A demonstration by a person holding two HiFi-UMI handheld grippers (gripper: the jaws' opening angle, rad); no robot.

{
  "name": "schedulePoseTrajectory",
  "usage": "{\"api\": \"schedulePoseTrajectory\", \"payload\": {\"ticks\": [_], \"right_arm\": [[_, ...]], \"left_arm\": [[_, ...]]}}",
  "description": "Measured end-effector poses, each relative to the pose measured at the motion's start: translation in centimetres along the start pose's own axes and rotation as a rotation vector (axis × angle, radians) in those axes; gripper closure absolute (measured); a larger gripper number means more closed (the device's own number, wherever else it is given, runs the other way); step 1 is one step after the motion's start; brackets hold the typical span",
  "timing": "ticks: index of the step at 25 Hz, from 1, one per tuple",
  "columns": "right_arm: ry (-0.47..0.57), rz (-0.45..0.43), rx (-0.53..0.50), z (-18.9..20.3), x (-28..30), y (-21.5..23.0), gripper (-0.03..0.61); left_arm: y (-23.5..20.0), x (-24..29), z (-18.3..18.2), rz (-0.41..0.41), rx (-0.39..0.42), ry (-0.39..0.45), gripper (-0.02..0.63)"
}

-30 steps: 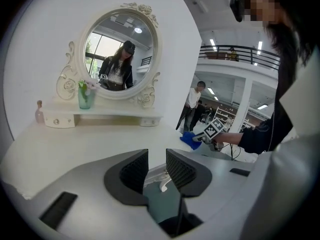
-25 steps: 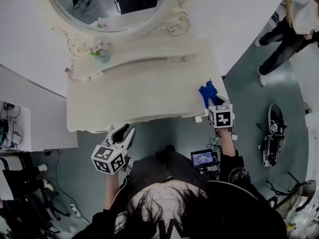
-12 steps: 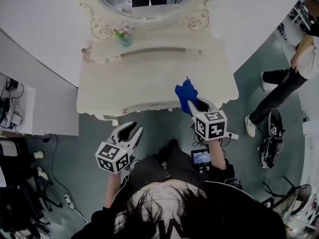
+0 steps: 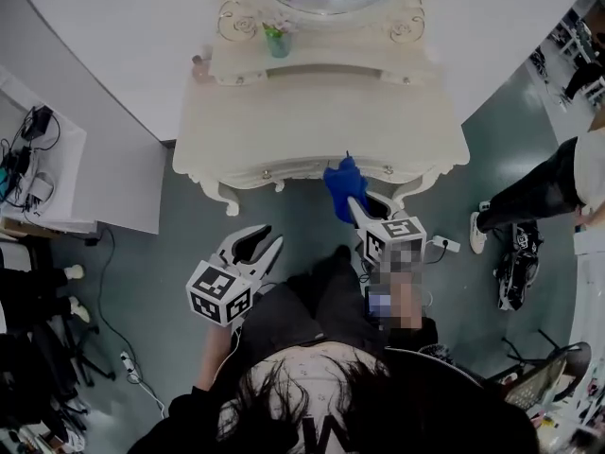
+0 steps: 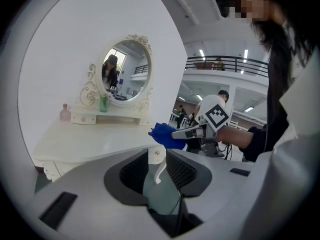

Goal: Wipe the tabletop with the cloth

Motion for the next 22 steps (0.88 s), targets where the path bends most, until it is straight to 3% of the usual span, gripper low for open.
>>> {"api": "schedulePoseTrajectory", "payload": {"ticks": [10, 22], "right_arm": [[-0.038, -0.009, 0.005, 3.9, -2.6, -5.2, 0.491], [-0.081, -0.068, -0.049, 5.3, -4.3, -5.4, 0.491]], "left_arm": [[1.2, -2.4, 2.5, 0.060, -0.005, 0.013, 0.503], [4.2, -0.8, 1.8, 0.075, -0.028, 0.055, 0.503]]}}
Point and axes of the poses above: the fingertips, and each gripper's own axes: x forward along the fingers, y to its right, z out of its underside, the point moved 5 cm from there along -x, backward along the fingers, and after that the axes turned 5 degrees about -y, right-handed, at the moved point
